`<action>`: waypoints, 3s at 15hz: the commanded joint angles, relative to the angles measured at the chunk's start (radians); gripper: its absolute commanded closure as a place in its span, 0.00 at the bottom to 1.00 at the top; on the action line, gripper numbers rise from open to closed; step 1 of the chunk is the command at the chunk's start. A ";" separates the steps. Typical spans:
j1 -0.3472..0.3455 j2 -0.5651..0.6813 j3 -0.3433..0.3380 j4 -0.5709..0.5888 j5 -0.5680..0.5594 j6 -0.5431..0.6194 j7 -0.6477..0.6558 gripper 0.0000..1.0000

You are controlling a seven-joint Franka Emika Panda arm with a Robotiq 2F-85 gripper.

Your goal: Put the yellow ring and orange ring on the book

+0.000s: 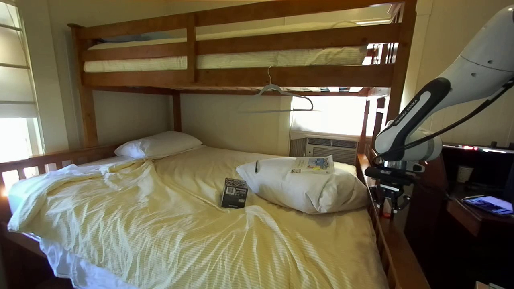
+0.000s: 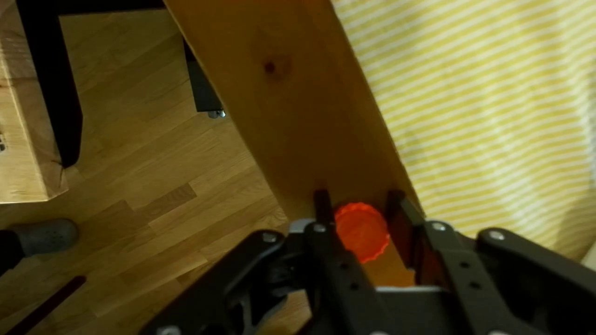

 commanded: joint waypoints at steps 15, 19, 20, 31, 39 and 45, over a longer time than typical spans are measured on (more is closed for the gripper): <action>-0.001 -0.138 0.023 0.030 -0.050 0.055 -0.150 0.66; 0.007 -0.121 0.043 0.118 -0.073 0.088 -0.097 0.91; 0.009 -0.110 0.055 0.176 -0.100 0.103 -0.080 0.91; 0.096 0.124 0.096 0.683 -0.140 0.026 -0.110 0.91; 0.151 0.215 0.084 0.743 -0.167 0.061 -0.068 0.91; 0.218 0.365 0.045 0.892 -0.202 0.015 -0.064 0.91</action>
